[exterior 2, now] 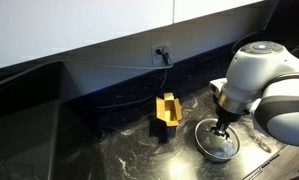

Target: Put the fork inside the pot then close the pot.

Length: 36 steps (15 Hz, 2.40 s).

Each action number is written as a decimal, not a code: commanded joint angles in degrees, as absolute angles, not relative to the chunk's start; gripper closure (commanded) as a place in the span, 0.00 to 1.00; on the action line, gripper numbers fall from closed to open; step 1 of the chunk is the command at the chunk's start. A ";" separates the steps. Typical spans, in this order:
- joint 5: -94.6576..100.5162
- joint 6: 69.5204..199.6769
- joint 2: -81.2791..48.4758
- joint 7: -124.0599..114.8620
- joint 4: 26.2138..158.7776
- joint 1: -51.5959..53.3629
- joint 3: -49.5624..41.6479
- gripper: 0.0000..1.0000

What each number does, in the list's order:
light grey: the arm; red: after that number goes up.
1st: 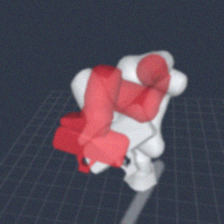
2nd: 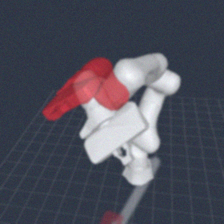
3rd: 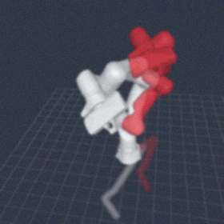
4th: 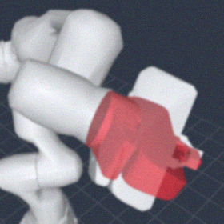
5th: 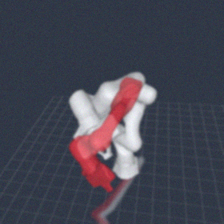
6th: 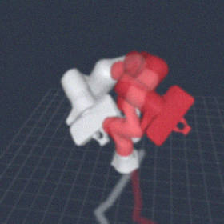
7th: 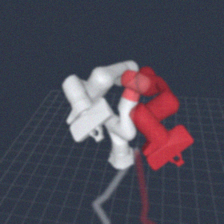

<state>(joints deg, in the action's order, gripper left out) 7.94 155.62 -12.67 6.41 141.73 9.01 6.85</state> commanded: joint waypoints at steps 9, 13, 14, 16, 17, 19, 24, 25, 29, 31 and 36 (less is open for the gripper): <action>3.44 144.14 7.77 -1.45 145.24 1.57 0.26 0.96; 1.42 141.33 7.36 0.14 141.43 -1.58 -2.83 0.96; 1.88 141.14 6.40 0.19 139.98 -2.23 -3.32 0.96; 2.78 143.13 6.60 -0.18 141.82 -2.37 -3.16 0.96; 2.83 143.06 6.39 -0.13 141.39 -2.67 -3.40 0.85; 2.86 143.06 6.04 -0.14 141.66 -2.72 -3.34 0.85; 0.38 142.21 2.12 -3.47 138.68 -3.35 -3.95 0.96; -0.26 142.09 1.30 -4.09 137.84 -3.60 -4.23 0.96; -3.56 141.91 -1.20 -4.29 134.70 -4.35 -4.81 0.96; -4.78 141.83 -2.37 -4.66 133.03 -4.61 -4.89 0.96; -4.13 142.21 -5.81 -9.46 129.35 -4.98 -5.41 0.96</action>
